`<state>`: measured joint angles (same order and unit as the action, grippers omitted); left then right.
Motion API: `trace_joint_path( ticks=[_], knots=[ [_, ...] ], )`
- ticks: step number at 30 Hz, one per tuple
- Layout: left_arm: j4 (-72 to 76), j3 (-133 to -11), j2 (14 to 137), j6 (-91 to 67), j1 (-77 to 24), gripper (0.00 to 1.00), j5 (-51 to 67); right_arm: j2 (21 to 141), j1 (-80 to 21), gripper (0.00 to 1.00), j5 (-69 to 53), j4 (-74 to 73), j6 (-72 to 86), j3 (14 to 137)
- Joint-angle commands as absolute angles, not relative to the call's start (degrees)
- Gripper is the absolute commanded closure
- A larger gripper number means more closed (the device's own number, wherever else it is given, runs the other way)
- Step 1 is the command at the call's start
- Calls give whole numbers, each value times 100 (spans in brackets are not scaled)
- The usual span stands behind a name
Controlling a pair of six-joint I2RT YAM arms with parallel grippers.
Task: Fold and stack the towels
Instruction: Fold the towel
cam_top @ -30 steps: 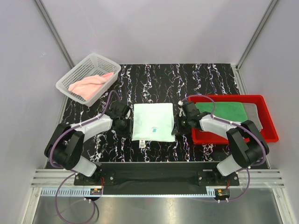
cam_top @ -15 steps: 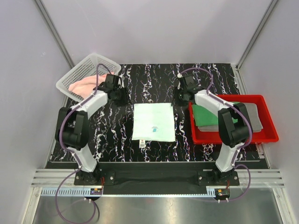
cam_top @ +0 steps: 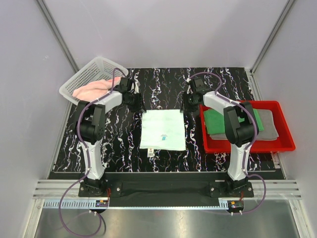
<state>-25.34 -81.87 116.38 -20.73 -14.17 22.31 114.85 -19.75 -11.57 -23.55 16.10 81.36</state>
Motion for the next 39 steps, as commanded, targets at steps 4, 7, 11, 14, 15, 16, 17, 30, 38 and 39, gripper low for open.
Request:
trace_joint_path(
  ticks=[4, 7, 11, 14, 15, 16, 17, 30, 38, 39],
  knots=[
    [-2364, -8516, 11830, -1916, -1389, 67, 2461, 11759, -1951, 65, -1371, -2276, 1591, 8569],
    [-2382, -8525, 11848, -1899, -1371, 69, 2461, 11795, -1951, 71, -1406, -2259, 1617, 8613],
    [-2426, -8482, 11804, -1863, -1345, 76, 2426, 11795, -1934, 83, -1415, -2224, 1626, 8631],
    [-2452, -8499, 11786, -1846, -1336, 92, 2400, 11786, -1907, 94, -1424, -2197, 1608, 8613],
    [-2452, -8508, 11769, -1846, -1319, 100, 2365, 11777, -1899, 95, -1424, -2197, 1600, 8613],
    [-2487, -8517, 11777, -1854, -1301, 100, 2338, 11769, -1890, 96, -1415, -2189, 1574, 8613],
    [-2522, -8551, 11760, -1854, -1283, 100, 2320, 11760, -1881, 98, -1415, -2171, 1556, 8605],
    [-2233, -8306, 11329, -2188, -1213, 100, 2153, 11276, -1837, 100, -1740, -1618, 1573, 8375],
    [-2250, -8350, 11286, -2154, -1213, 100, 2232, 11382, -1819, 100, -2039, -1205, 1310, 8464],
    [-2276, -8358, 11233, -2110, -1213, 100, 2189, 11295, -1828, 100, -1978, -1178, 1266, 8429]
  ],
)
